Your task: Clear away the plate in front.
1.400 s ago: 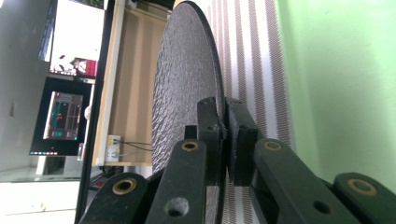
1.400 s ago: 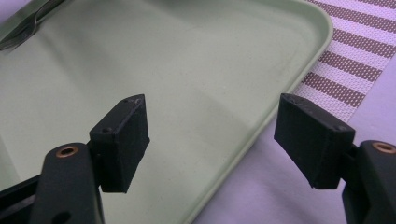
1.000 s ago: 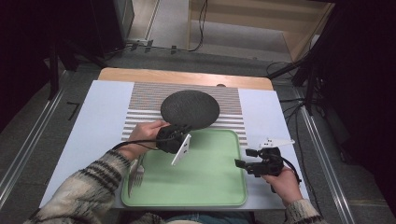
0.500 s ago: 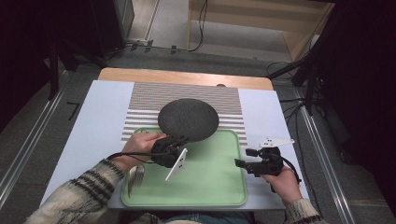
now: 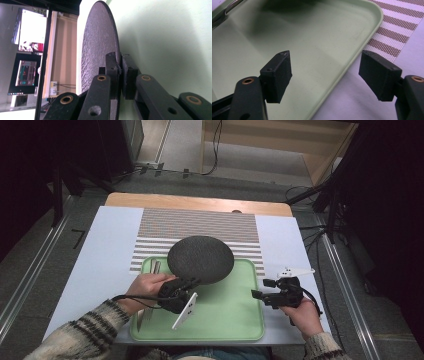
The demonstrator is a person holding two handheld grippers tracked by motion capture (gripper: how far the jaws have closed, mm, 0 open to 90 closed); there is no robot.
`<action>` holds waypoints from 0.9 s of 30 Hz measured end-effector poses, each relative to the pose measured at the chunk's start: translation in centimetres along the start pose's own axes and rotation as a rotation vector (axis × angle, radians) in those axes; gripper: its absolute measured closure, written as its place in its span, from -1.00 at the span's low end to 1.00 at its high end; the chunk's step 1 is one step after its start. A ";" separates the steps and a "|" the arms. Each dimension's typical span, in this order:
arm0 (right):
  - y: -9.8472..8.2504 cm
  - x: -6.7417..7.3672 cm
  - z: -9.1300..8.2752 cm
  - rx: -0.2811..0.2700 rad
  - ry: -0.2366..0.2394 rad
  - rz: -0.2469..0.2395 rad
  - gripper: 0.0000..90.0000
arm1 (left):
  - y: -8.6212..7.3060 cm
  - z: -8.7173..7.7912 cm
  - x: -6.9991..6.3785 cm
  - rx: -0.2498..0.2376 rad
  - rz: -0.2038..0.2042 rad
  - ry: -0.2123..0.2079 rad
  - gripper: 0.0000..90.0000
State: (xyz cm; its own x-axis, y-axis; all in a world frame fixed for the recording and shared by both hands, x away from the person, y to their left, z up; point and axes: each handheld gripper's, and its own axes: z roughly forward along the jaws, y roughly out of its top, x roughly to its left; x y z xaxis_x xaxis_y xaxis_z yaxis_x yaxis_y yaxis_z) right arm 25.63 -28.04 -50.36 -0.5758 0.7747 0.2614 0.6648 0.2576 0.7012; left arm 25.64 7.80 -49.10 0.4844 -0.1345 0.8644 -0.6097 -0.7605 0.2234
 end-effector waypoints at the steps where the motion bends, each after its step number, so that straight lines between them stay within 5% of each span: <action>1: 0.0 0.0 0.0 0.000 0.001 0.000 -0.46 | 0.1 -0.2 -0.1 -0.011 -0.006 -0.003 0.93; 27: 0.3 -0.1 0.5 0.014 0.005 -0.005 -0.46 | 1.9 -2.2 -3.1 -0.110 0.090 -0.075 0.92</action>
State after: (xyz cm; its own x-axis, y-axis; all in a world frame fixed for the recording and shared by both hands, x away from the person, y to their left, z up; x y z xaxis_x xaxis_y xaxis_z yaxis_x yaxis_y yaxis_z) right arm 26.12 -27.77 -50.46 -0.5815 0.7707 0.2607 0.6685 0.2699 0.6930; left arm 21.61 8.10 -50.36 0.4678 -0.2486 0.8481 -0.7159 -0.6694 0.1986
